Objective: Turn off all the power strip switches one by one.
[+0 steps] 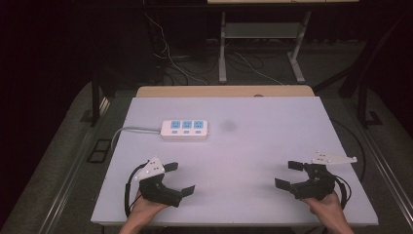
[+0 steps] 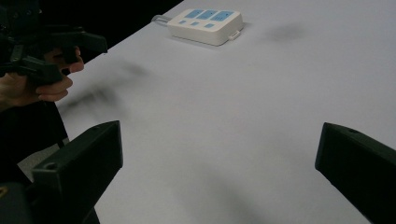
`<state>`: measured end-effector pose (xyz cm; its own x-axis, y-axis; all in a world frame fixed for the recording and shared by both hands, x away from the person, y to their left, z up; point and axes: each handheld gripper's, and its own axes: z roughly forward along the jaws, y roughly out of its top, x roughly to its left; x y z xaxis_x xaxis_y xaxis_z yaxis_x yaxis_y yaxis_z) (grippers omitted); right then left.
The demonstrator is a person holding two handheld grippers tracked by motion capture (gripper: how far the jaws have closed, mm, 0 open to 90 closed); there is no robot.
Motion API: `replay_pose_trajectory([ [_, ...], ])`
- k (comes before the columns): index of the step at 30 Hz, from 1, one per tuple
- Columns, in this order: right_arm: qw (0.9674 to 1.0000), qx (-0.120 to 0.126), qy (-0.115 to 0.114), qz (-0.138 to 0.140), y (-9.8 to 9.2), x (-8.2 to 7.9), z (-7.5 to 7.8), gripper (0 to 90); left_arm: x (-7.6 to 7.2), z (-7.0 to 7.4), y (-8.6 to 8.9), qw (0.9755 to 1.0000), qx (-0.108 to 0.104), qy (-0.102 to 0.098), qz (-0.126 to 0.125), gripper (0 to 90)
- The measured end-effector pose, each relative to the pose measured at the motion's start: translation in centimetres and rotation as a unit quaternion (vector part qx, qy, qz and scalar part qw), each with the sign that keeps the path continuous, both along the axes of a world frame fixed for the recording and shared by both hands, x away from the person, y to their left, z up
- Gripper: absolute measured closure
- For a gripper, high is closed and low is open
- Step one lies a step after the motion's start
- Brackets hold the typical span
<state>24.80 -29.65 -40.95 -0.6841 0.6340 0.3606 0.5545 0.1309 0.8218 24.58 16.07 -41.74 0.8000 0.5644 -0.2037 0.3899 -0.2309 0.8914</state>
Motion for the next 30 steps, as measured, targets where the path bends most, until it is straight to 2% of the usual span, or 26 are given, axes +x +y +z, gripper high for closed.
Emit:
replay_pose_trajectory([
  [6,1.0,-0.006,0.004,0.003,0.13,0.05,-0.13,0.6,0.09,0.05,0.22,0.9999,-0.006,0.004,0.007,0.0],
  [17,0.9998,-0.015,0.009,0.009,0.36,0.09,-0.32,0.6,0.14,0.09,0.29,0.9999,-0.009,0.005,0.005,0.0],
  [25,0.9995,-0.024,0.013,0.013,0.47,0.11,-0.47,0.6,0.22,0.07,0.3,0.9997,0.008,0.022,0.001,0.0],
  [30,0.9994,-0.028,0.015,0.016,0.58,0.14,-0.54,0.6,0.34,0.26,0.1,0.9996,0.013,0.025,-0.005,0.0],
])
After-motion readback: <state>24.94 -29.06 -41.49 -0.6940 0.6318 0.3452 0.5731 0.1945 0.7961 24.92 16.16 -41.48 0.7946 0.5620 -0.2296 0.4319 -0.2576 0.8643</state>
